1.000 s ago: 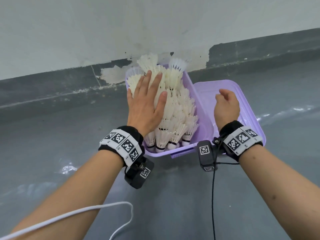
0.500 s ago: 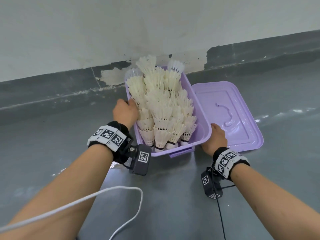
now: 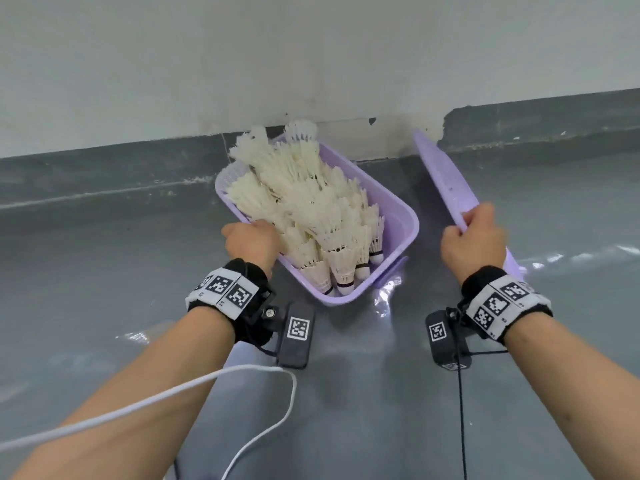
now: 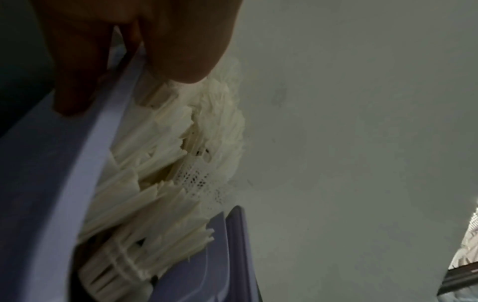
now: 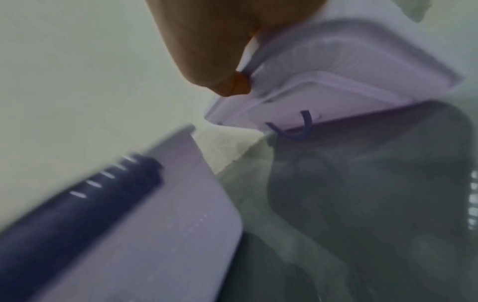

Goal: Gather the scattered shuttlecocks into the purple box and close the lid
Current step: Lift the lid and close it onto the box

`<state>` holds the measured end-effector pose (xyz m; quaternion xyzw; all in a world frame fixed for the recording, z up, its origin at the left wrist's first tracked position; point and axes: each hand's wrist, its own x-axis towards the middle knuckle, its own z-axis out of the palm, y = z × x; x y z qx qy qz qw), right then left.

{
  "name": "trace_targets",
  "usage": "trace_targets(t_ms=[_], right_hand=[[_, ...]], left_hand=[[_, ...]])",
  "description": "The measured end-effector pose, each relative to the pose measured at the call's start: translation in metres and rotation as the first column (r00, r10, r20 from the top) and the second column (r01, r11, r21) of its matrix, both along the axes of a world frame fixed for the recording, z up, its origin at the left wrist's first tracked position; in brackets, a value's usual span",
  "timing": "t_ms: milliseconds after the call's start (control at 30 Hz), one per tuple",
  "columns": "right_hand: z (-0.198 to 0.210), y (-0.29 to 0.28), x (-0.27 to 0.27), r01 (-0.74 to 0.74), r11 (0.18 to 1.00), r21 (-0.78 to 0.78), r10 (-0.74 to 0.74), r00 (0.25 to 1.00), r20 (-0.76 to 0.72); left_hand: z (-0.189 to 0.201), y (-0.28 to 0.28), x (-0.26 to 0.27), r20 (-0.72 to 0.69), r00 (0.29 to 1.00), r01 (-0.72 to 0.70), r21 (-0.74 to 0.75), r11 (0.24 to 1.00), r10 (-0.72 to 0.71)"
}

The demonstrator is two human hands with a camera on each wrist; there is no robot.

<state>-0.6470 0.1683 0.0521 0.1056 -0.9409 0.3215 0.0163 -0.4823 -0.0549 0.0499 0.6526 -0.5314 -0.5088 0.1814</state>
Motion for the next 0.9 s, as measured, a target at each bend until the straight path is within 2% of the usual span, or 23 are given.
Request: trace_targets(t_ms=[100, 200, 267, 367, 400, 433, 467, 533, 567, 667, 800, 900], right_hand=[[0.035, -0.025, 0.007, -0.058, 0.995, -0.078, 0.054, 0.997, -0.051], [0.063, -0.056, 0.027, -0.163, 0.979, -0.122, 0.157, 0.986, -0.059], [0.074, -0.07, 0.039, -0.198, 0.968, -0.156, 0.191, 0.98, -0.055], [0.086, -0.084, 0.057, -0.21, 0.952, -0.223, 0.206, 0.978, -0.042], [0.089, -0.086, 0.062, -0.199, 0.949, -0.246, 0.194, 0.98, -0.044], [0.092, -0.09, 0.068, -0.191, 0.944, -0.267, 0.187, 0.981, -0.04], [0.094, -0.093, 0.073, -0.189, 0.939, -0.289, 0.187, 0.982, -0.035], [0.098, -0.097, 0.083, -0.189, 0.928, -0.322, 0.191, 0.981, -0.026], [0.101, -0.099, 0.088, -0.193, 0.922, -0.336, 0.195, 0.98, -0.028], [0.109, -0.103, 0.104, -0.214, 0.885, -0.413, 0.2, 0.977, -0.078], [0.124, -0.113, 0.12, -0.299, 0.801, -0.519, 0.226, 0.953, -0.2], [0.135, -0.123, 0.126, -0.4, 0.709, -0.581, 0.274, 0.915, -0.295]], left_hand=[[-0.002, -0.007, 0.018, -0.079, 0.994, -0.072, 0.081, 0.994, 0.078], [0.003, -0.014, 0.041, -0.123, 0.986, -0.101, 0.087, 0.991, 0.112], [0.007, -0.018, 0.055, -0.131, 0.977, -0.154, 0.113, 0.982, 0.169], [0.021, -0.024, 0.083, -0.102, 0.979, -0.166, 0.124, 0.978, 0.179], [0.025, -0.025, 0.089, -0.054, 0.985, -0.153, 0.125, 0.98, 0.161], [0.032, -0.017, 0.097, 0.099, 0.994, -0.046, 0.067, 0.997, 0.04], [0.036, -0.016, 0.1, 0.197, 0.978, 0.05, 0.078, 0.996, -0.065], [0.039, -0.016, 0.102, 0.046, 0.993, 0.103, 0.131, 0.986, -0.11], [0.042, -0.019, 0.104, -0.107, 0.994, 0.049, 0.217, 0.975, -0.026], [0.041, -0.008, 0.108, -0.32, 0.928, -0.07, 0.352, 0.933, 0.191], [0.048, 0.015, 0.124, -0.357, 0.891, -0.06, 0.521, 0.851, 0.282], [0.049, 0.013, 0.134, -0.324, 0.904, -0.043, 0.579, 0.814, 0.279]])
